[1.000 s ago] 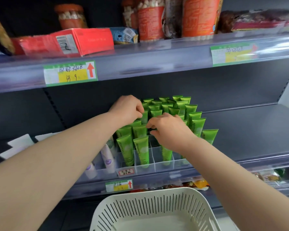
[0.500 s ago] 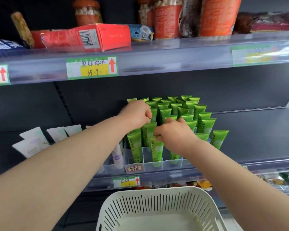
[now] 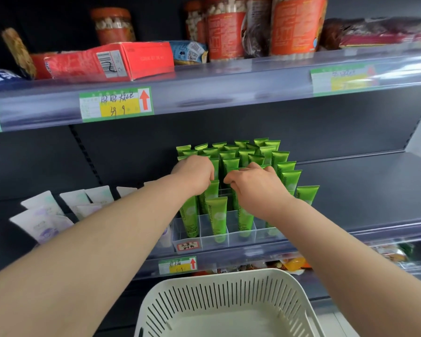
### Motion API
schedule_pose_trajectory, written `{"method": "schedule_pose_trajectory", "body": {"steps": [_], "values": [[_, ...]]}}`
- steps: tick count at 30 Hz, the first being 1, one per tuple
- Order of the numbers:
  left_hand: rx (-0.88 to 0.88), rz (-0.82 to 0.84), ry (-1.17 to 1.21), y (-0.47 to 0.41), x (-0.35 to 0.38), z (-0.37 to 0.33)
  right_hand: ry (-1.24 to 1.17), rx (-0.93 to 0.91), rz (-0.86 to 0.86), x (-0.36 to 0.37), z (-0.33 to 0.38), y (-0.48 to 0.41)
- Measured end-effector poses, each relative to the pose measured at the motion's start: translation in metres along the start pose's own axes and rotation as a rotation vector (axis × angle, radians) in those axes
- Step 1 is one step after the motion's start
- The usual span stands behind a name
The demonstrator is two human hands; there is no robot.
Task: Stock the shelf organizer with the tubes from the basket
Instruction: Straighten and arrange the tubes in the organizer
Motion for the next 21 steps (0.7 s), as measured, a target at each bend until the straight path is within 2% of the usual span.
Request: {"method": "schedule_pose_trajectory", "body": {"steps": [7, 12, 16, 21], "values": [[-0.022, -0.012, 0.029, 0.0, -0.005, 0.004, 0.015, 0.0, -0.003, 0.002, 0.001, -0.004], [-0.087, -0.129, 0.048, -0.006, -0.021, 0.017, -0.001, -0.004, -0.019, 0.001, 0.003, -0.007], [-0.144, -0.073, -0.051, -0.013, -0.009, 0.023, 0.009, 0.001, -0.024, 0.004, 0.002, -0.009], [-0.144, -0.088, -0.029, -0.023, -0.001, 0.019, 0.015, 0.008, -0.031, 0.005, -0.007, -0.009]]}}
Point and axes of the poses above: each hand's wrist, its own y-axis away from the middle knuckle, its own x-axis out of the palm, z = x × y, the point moved 7 cm from there along -y, towards the middle knuckle, and after that the axes turned 3 degrees about z, right-handed, at the moved point
